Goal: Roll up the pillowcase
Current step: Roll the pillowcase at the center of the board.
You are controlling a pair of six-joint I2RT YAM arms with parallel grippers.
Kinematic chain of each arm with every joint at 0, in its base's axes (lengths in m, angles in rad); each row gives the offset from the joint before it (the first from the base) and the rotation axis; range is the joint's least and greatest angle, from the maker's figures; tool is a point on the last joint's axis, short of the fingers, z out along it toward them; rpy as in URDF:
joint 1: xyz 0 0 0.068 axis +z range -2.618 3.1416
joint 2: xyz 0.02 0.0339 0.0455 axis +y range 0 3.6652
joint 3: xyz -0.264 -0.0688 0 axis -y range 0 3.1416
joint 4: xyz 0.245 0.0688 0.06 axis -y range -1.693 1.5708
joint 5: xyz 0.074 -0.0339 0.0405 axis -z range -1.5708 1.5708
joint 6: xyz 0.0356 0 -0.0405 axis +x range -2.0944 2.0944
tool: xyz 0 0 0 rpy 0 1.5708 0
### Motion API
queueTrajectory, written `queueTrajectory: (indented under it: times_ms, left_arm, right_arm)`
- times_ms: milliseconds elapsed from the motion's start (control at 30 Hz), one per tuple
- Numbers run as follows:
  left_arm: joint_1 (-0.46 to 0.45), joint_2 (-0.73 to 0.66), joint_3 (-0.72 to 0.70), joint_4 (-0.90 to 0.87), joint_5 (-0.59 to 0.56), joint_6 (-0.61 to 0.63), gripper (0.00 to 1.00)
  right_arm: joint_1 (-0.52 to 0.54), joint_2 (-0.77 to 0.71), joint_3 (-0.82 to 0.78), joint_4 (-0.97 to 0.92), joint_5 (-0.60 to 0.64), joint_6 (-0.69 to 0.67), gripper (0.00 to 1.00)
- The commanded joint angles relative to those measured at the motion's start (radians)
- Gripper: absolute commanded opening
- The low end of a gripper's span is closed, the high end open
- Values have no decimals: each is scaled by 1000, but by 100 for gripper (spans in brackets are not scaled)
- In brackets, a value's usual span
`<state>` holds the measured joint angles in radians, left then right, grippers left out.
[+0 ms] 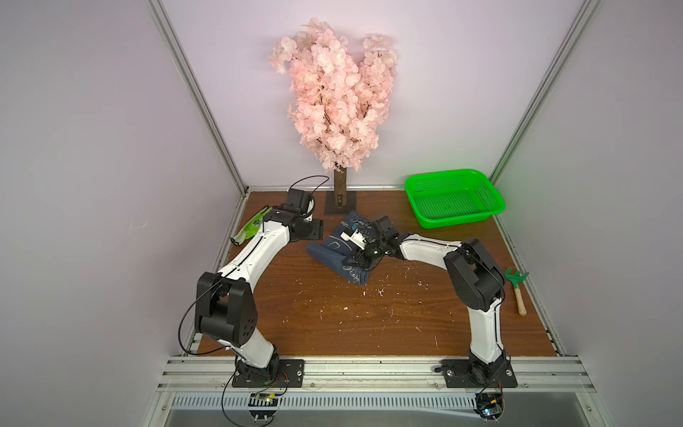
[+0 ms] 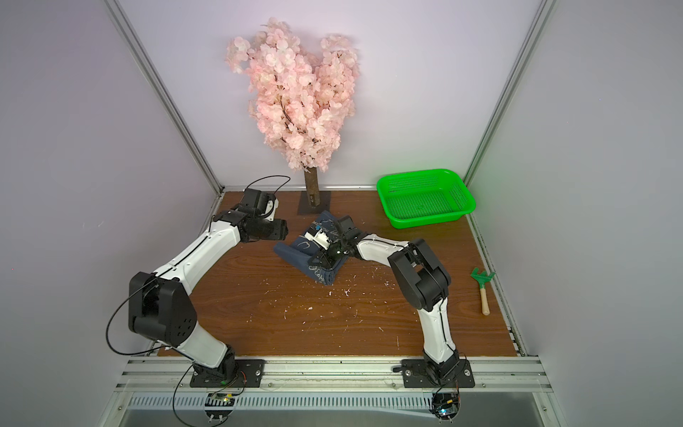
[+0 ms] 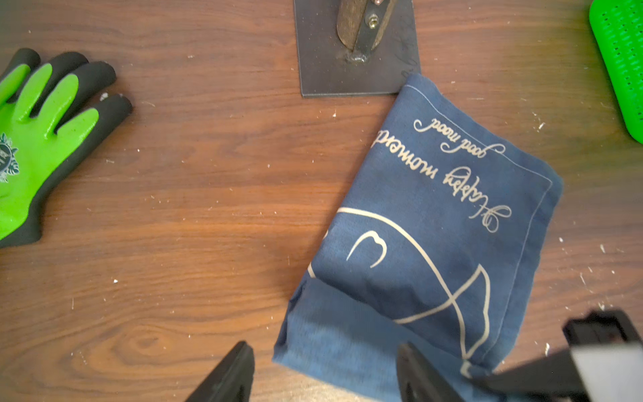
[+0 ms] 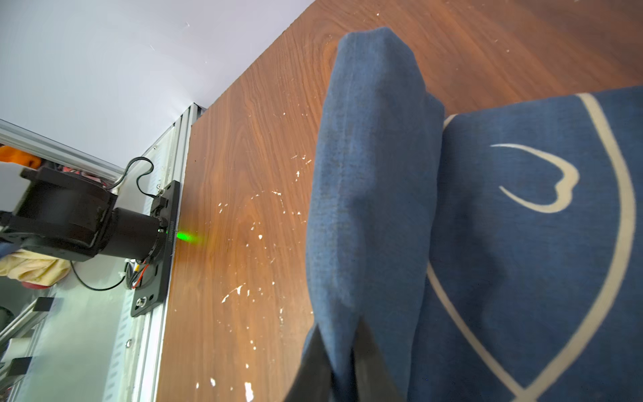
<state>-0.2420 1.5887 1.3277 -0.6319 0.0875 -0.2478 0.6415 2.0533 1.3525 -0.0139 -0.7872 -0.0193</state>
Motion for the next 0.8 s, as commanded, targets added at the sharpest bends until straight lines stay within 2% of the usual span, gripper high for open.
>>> queueTrajectory:
  times_ms: [0,100,200,267,367,467,567,767]
  left_arm:
    - [-6,-37,-44,-23,39,-19,68]
    - [-27,-41,-91,-22,47,-20,68]
    - [-47,-43,-118,-22,56,-21,68]
    - [-61,-38,-131,-22,61,-17,68]
    - [-71,-6,-145,-17,74,-27,67]
    - [-76,49,-132,1,69,-25,66]
    - [-74,98,-103,29,52,-23,67]
    - [-65,203,-26,66,52,-28,66]
  right_arm:
    - [-28,4,38,-4,-70,-10,19]
    - [-48,18,45,-2,-63,-20,22]
    - [-61,13,24,32,-35,-25,31]
    - [-62,12,16,48,-17,-34,33]
    - [-62,15,8,81,-1,-30,34]
    - [-63,24,7,105,31,-36,29]
    - [-63,34,21,97,60,-58,25]
    - [-63,52,32,77,111,-93,24]
